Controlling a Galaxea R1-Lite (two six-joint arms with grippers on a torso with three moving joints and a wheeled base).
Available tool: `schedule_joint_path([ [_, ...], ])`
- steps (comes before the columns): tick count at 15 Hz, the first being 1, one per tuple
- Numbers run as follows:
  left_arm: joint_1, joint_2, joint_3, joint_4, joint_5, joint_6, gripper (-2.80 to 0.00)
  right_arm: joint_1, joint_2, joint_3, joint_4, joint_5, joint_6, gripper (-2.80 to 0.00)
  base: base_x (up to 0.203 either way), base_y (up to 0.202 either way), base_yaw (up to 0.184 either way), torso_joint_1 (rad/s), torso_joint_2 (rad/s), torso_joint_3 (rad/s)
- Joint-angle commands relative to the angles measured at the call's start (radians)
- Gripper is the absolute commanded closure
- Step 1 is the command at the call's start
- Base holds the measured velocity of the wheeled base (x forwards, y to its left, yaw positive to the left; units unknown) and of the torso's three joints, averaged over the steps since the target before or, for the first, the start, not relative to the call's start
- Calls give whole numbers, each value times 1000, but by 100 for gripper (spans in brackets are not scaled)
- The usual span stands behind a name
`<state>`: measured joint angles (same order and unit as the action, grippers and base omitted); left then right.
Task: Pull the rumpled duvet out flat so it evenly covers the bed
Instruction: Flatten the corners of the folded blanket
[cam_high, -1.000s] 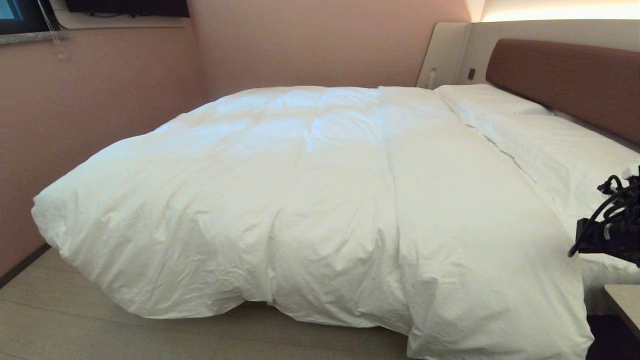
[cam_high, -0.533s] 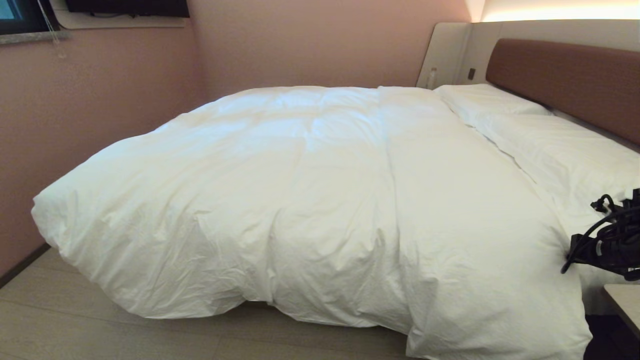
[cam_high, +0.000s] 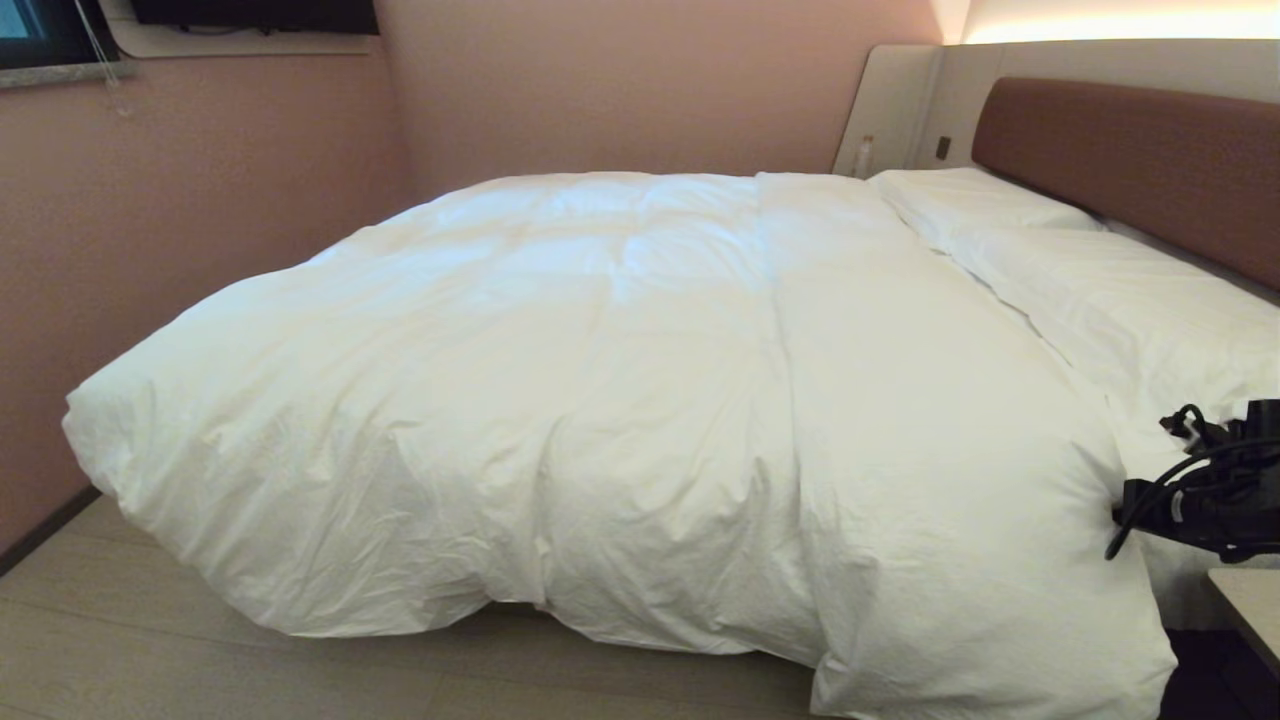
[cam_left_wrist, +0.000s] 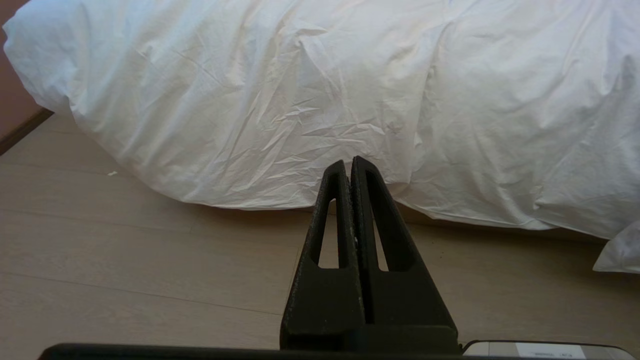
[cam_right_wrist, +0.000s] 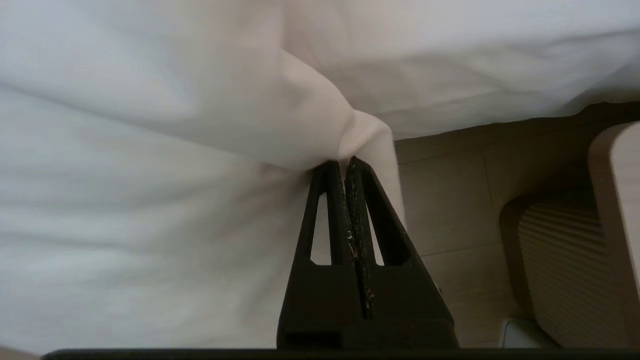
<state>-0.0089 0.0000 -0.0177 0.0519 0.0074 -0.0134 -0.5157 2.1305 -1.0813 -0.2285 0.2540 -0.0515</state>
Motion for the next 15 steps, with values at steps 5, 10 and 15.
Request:
schedule_joint_path([
  [5, 0, 0, 0, 0, 0, 0, 0, -12, 98, -9, 0, 8, -70, 0, 0, 0, 0, 0, 0, 0],
  [10, 0, 0, -1, 0, 0, 0, 0, -13, 94, 50, 2, 9, -111, 0, 0, 0, 0, 0, 0, 0],
  [15, 0, 0, 1, 0, 0, 0, 0, -52, -91, 98, 25, 28, -112, 0, 0, 0, 0, 0, 0, 0],
])
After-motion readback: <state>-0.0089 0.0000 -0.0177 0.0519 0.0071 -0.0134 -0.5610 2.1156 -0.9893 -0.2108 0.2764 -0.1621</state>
